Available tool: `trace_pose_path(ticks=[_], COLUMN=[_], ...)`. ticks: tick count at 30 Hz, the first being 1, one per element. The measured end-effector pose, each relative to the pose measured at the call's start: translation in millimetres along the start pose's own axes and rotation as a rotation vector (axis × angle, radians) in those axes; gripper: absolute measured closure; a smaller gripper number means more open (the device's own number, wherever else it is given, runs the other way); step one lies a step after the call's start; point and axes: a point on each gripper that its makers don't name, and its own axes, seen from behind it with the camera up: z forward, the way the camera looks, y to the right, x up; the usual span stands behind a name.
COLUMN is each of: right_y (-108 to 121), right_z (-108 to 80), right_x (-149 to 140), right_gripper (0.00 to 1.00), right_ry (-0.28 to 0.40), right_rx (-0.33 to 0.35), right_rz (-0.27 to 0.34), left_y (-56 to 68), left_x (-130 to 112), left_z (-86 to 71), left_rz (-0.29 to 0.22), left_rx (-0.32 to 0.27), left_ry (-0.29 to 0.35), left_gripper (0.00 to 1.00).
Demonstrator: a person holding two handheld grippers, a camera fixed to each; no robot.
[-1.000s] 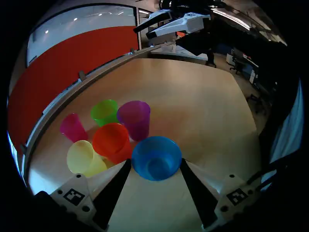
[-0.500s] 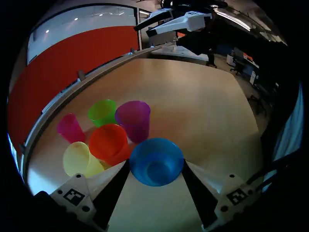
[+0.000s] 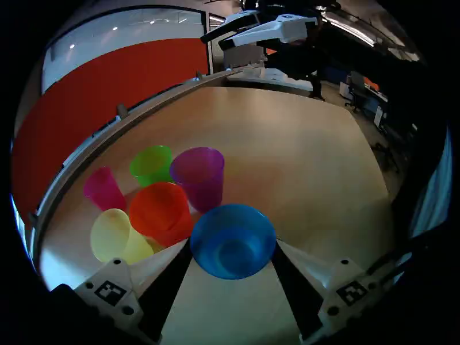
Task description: Pour water
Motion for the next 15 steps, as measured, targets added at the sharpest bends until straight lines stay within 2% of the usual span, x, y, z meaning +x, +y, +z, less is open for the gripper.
trace_pose_path(ticks=[5,15], right_y=[0.8,1.5], right_z=[-0.2,1.1], right_x=[0.2,1.7], right_gripper=[0.0,0.0], right_ry=[0.0,0.004], right_rx=[-0.005,-0.005], right_rz=[-0.002,0.001], left_y=[0.7,1.5], left_x=[0.7,4.8], left_z=[-0.2,-6.3], left_rz=[-0.004,0.02], left_rx=[-0.004,0.006], left_ry=[0.006,0.017], left_gripper=[0.12,0.13])
